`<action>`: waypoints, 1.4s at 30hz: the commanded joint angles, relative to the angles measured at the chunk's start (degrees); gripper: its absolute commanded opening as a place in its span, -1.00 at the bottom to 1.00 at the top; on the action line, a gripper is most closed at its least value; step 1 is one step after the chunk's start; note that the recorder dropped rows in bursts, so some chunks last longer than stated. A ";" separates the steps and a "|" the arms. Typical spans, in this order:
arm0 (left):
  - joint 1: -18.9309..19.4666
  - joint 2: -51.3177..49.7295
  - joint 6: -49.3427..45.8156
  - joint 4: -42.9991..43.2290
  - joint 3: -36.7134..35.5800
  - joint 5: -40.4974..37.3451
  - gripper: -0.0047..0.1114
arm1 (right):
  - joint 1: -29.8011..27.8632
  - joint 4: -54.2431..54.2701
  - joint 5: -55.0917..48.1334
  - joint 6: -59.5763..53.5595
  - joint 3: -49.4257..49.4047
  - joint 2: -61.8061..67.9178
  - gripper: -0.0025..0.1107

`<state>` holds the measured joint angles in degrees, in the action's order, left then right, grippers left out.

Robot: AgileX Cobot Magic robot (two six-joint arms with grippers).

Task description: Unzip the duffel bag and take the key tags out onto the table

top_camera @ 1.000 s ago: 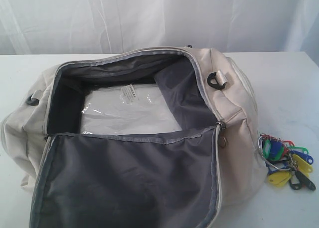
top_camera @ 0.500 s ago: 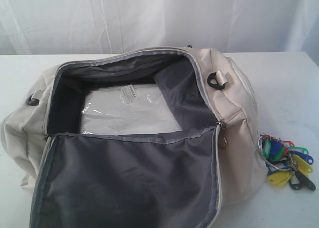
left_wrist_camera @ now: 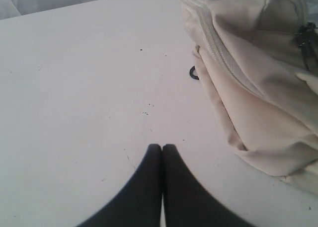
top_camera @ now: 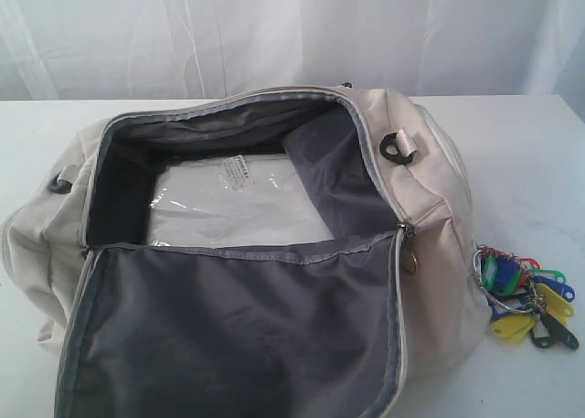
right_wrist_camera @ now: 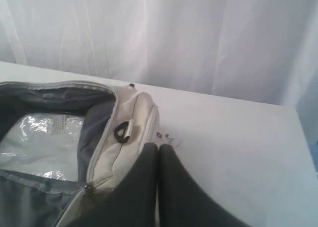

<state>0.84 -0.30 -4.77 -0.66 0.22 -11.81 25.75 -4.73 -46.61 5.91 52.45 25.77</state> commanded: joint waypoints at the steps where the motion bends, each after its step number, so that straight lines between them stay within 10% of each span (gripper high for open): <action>1: 0.33 0.30 -0.01 -0.81 -0.22 0.10 -0.92 | -9.68 0.27 3.32 0.10 -3.95 -4.50 -0.96; 13: 0.33 0.30 -0.01 -0.81 -0.22 0.10 -0.92 | -19.57 0.27 17.28 0.10 -40.98 -22.03 -0.96; 19: 0.33 0.30 -0.01 -0.81 -0.22 0.10 -0.92 | -19.46 0.07 47.00 0.10 -52.45 -25.77 -0.96; 42: 0.12 0.30 -0.01 -0.81 -0.22 -0.02 -0.92 | -12.64 0.07 47.04 0.33 -52.45 -25.77 -0.96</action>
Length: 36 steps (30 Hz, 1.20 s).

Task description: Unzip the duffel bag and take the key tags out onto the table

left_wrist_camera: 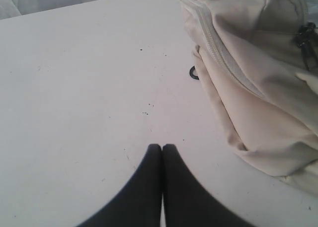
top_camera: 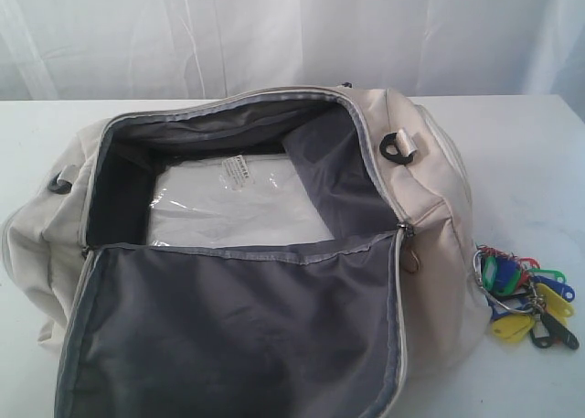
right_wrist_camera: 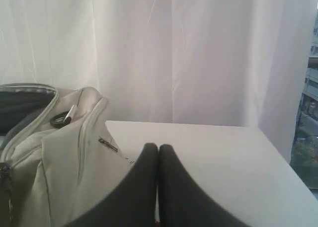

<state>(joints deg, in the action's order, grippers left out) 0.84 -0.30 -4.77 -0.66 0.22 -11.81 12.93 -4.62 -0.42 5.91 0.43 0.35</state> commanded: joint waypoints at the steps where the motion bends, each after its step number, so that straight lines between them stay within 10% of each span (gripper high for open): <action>1: 0.12 0.30 -0.01 -0.81 -0.22 -0.02 -0.92 | 0.18 -0.04 0.85 0.33 -0.43 -0.35 -0.96; 7: 0.12 0.30 -0.01 -0.81 -0.22 -0.02 -0.92 | 0.18 -0.04 -20.08 0.85 -0.43 -0.35 -0.96; 36: 0.12 0.30 -0.01 -0.81 -0.22 -0.15 -0.92 | 0.18 -0.04 -19.15 2.03 -0.43 -0.35 -0.96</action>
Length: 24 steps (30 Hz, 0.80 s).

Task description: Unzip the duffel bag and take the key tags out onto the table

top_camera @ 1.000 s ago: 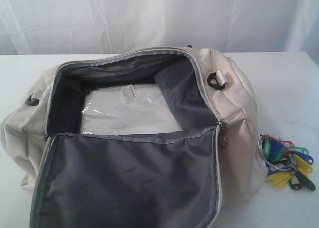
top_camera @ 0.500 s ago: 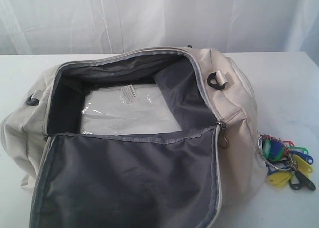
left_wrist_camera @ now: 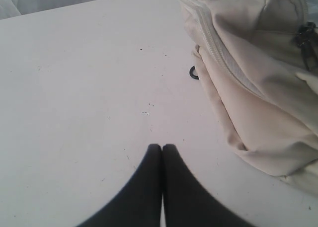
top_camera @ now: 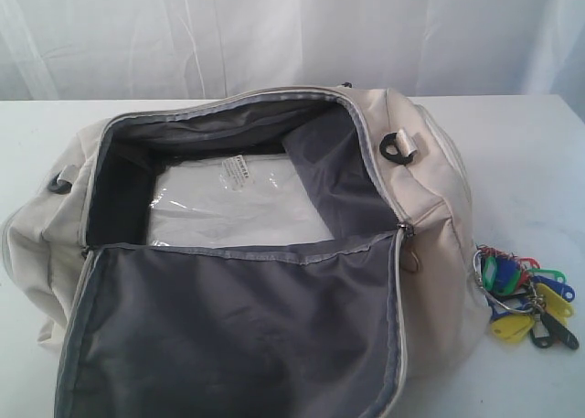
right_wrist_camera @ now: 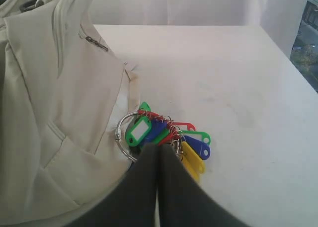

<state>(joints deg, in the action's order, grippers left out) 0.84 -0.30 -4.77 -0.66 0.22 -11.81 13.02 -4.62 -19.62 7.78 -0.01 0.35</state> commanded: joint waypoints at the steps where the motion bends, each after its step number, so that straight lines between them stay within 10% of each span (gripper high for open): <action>1: 0.12 0.30 -0.01 -0.81 -0.22 -0.15 -0.92 | 0.08 -0.04 0.06 0.17 0.01 -0.35 -0.96; 24: 0.12 0.30 -0.01 -0.81 -0.22 -0.15 -0.92 | -4.51 -0.02 0.00 0.17 0.01 -0.35 -0.96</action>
